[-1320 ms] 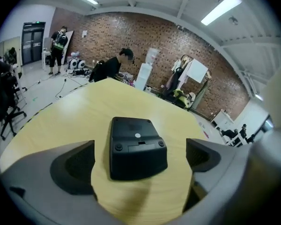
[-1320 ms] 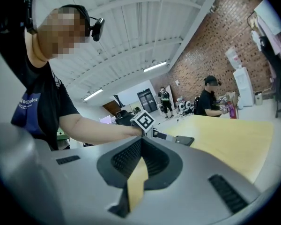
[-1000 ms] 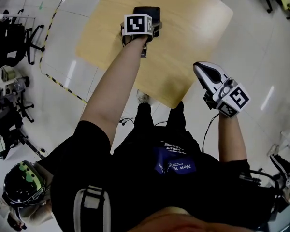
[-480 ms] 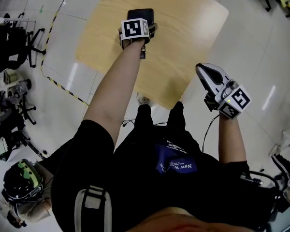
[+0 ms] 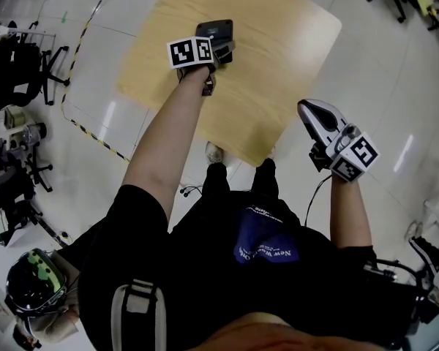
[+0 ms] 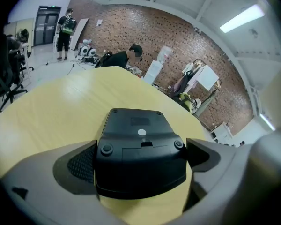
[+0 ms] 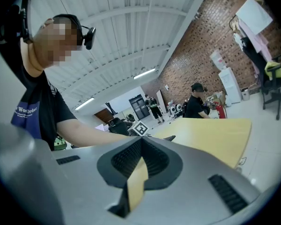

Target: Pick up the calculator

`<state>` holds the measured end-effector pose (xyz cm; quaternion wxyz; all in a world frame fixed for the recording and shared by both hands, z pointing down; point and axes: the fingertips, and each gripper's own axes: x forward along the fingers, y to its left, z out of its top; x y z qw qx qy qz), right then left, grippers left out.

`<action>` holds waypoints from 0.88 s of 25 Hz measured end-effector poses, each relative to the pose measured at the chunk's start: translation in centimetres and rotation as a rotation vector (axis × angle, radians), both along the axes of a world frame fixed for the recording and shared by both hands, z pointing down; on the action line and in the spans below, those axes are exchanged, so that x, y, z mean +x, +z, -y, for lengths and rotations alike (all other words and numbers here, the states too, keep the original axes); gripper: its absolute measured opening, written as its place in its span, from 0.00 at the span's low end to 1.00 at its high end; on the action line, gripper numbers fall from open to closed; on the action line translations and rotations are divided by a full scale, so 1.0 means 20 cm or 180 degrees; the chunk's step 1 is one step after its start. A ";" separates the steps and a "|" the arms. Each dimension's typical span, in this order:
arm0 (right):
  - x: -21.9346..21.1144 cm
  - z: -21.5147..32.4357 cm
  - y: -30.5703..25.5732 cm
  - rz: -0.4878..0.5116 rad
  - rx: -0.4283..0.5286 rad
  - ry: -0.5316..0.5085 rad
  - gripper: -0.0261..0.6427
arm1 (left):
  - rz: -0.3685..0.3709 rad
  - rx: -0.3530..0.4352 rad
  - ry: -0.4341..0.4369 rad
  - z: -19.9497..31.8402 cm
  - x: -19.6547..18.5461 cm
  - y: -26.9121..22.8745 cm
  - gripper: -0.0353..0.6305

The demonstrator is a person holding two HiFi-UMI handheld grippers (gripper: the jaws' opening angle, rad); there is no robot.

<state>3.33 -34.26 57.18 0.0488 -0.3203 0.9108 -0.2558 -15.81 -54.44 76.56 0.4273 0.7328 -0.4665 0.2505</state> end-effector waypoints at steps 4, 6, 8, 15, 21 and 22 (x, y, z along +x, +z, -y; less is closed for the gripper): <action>-0.02 -0.01 -0.02 -0.0122 0.0021 -0.0041 0.02 | -0.0452 0.0083 -0.0004 -0.06 0.00 -0.10 0.93; -0.02 -0.02 -0.04 -0.0148 0.0041 -0.0057 0.02 | -0.0803 0.0100 -0.0066 -0.10 0.01 -0.15 0.93; -0.03 -0.02 -0.06 -0.0146 0.0057 -0.0068 0.02 | -0.1279 0.0130 -0.0166 -0.13 0.03 -0.22 0.93; -0.13 -0.03 -0.15 -0.0144 0.0079 -0.0121 0.02 | -0.2834 0.0332 -0.0330 -0.23 0.03 -0.56 0.93; -0.27 -0.03 -0.35 0.0002 0.0184 -0.0157 0.02 | -0.3682 0.0442 -0.0093 -0.41 0.01 -0.99 0.93; -0.29 -0.04 -0.39 -0.0014 0.0220 -0.0168 0.02 | -0.3791 0.0476 -0.0042 -0.45 0.00 -1.07 0.93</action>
